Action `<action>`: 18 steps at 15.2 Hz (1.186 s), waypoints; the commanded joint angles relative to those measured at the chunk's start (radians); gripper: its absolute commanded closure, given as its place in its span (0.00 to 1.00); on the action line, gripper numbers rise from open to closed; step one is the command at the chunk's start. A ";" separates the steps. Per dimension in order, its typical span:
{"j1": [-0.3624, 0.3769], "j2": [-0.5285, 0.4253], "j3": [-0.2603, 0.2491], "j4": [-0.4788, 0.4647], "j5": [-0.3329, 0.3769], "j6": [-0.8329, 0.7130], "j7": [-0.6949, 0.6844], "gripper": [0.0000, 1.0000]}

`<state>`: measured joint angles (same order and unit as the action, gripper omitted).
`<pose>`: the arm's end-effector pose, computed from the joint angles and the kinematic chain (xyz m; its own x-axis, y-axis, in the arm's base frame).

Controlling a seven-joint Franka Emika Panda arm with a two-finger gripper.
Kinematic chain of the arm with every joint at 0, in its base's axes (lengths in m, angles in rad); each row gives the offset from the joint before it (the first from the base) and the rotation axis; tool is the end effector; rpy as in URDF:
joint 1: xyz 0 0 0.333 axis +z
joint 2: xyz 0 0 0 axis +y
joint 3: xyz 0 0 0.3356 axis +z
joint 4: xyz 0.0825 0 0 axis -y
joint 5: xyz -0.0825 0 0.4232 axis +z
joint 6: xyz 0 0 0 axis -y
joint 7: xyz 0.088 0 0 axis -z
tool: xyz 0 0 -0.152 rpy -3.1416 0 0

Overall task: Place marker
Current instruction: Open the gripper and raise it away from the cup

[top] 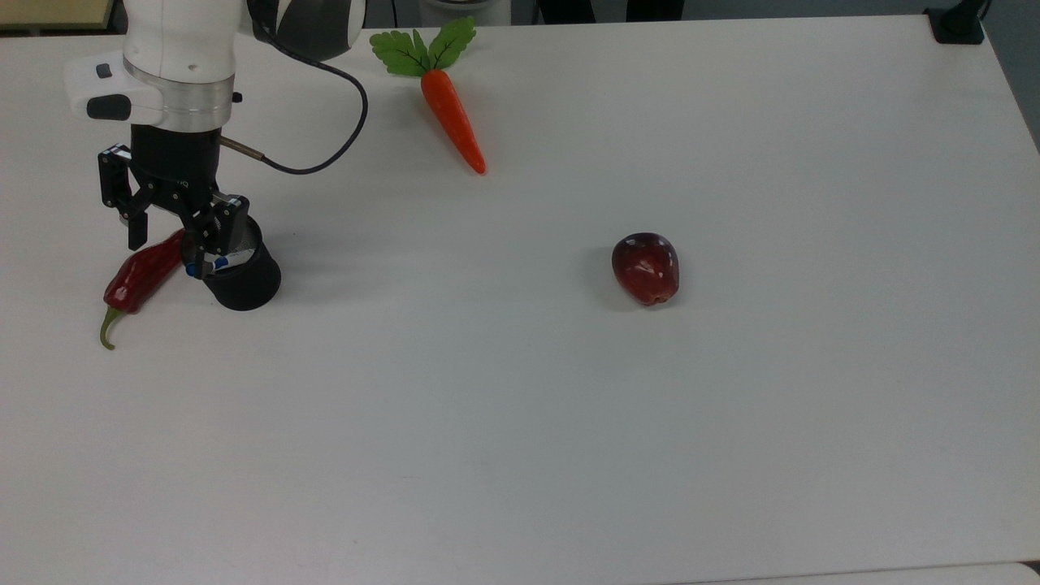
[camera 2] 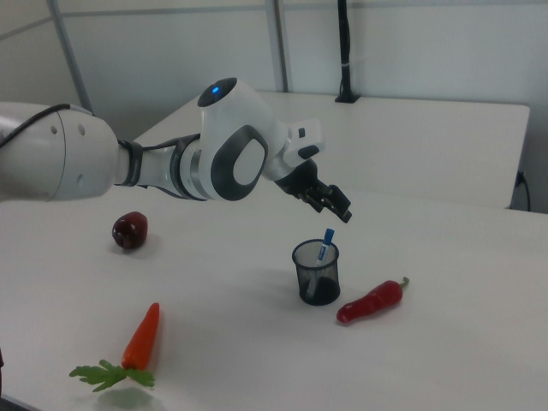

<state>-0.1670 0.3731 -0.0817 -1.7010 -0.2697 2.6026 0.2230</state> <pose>0.7402 -0.1823 0.3976 0.8363 -0.1814 0.5173 -0.2981 -0.9424 0.1515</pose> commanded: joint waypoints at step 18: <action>0.365 -0.287 0.016 0.061 0.151 -0.830 -0.115 0.00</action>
<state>0.1778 0.1458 -0.0541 -1.6506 -0.1900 1.9301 0.2336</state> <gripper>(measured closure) 0.000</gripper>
